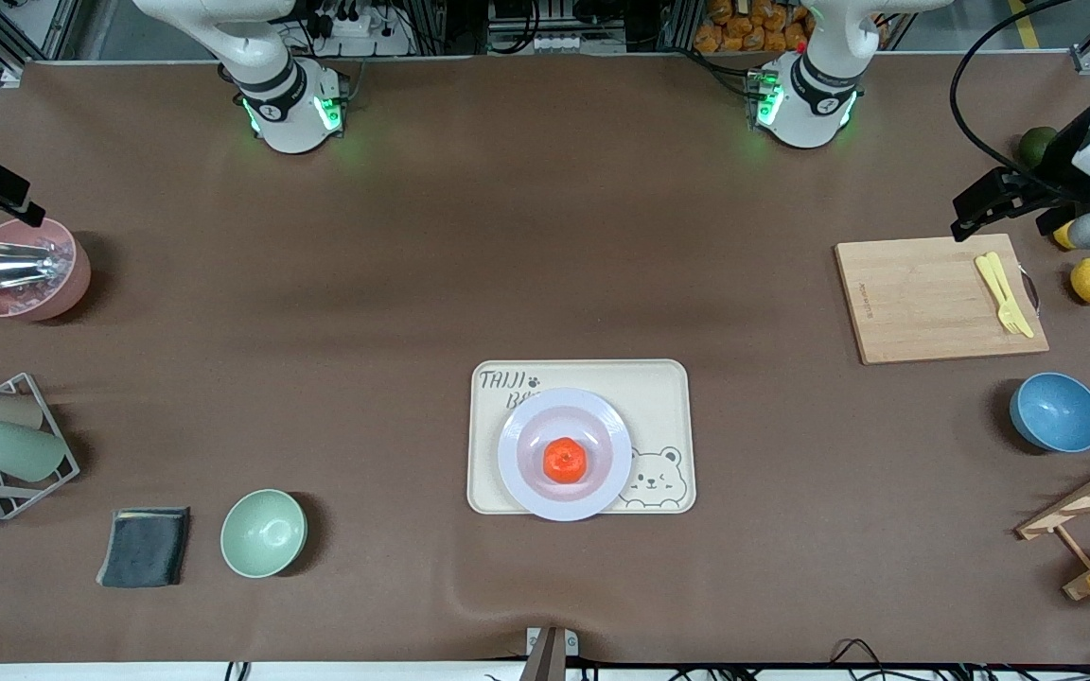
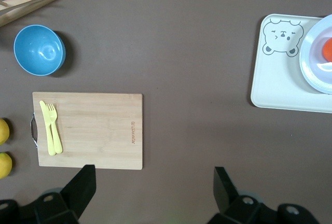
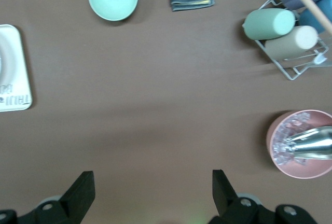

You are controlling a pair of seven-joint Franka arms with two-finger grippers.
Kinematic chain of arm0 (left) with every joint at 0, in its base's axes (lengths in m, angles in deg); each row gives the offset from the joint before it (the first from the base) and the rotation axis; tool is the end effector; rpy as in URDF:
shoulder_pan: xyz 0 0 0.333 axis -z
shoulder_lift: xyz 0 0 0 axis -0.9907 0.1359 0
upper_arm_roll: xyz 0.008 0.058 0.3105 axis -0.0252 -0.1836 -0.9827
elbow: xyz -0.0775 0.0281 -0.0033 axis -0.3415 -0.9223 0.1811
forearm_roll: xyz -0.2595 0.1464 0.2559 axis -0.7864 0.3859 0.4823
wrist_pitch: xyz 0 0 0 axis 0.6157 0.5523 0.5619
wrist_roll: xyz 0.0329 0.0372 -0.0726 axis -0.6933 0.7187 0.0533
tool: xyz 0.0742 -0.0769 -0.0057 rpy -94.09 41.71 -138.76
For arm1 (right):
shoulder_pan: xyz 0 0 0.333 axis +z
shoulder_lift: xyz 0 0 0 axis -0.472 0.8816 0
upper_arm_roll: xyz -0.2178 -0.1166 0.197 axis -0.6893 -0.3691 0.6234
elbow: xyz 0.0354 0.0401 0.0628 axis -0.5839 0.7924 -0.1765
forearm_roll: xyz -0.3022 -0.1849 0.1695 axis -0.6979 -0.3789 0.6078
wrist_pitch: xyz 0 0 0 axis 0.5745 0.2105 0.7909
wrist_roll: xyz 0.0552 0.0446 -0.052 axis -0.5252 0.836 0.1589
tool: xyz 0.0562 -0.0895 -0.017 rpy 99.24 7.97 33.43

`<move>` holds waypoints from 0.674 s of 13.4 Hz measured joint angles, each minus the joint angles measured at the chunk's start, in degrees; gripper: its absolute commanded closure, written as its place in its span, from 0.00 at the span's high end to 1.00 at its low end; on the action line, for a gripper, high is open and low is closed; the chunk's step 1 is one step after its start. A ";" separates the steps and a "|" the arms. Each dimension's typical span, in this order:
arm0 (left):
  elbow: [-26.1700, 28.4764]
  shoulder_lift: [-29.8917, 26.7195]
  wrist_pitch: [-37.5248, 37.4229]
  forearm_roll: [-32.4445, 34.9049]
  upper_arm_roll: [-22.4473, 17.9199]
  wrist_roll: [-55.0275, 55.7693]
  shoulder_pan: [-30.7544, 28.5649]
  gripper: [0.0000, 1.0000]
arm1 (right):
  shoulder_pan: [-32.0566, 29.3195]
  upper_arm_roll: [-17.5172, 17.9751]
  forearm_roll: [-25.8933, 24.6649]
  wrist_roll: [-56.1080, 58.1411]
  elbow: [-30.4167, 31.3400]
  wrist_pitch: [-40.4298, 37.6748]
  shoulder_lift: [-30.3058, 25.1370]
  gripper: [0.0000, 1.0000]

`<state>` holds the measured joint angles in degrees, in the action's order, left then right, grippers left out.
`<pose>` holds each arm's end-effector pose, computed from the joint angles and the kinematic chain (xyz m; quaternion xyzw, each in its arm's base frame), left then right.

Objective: Place orange and plate with both arms

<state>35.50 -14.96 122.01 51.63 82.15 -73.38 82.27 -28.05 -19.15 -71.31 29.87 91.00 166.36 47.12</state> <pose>0.5291 -0.0441 0.6334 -0.9992 -0.0398 -0.0042 0.0007 0.5186 -0.0553 0.6581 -0.9991 0.0412 0.0060 0.0108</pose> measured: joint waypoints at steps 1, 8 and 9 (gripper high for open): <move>0.00 0.04 0.06 0.00 0.00 0.00 0.00 1.00 | 0.00 0.15 -0.24 0.00 0.00 0.01 0.00 1.00; -2.69 0.04 -1.11 0.00 -0.38 -1.07 -0.40 1.00 | 0.02 0.58 -0.65 0.00 -0.02 -1.27 0.00 1.00; -3.48 0.04 -2.09 0.00 -0.44 -1.07 -0.41 1.00 | 0.02 0.58 -0.69 0.00 -0.04 -1.33 0.00 1.00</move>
<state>32.02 -14.92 119.93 51.63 81.71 -74.45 81.87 -28.03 -18.57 -72.01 29.86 90.97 165.03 47.12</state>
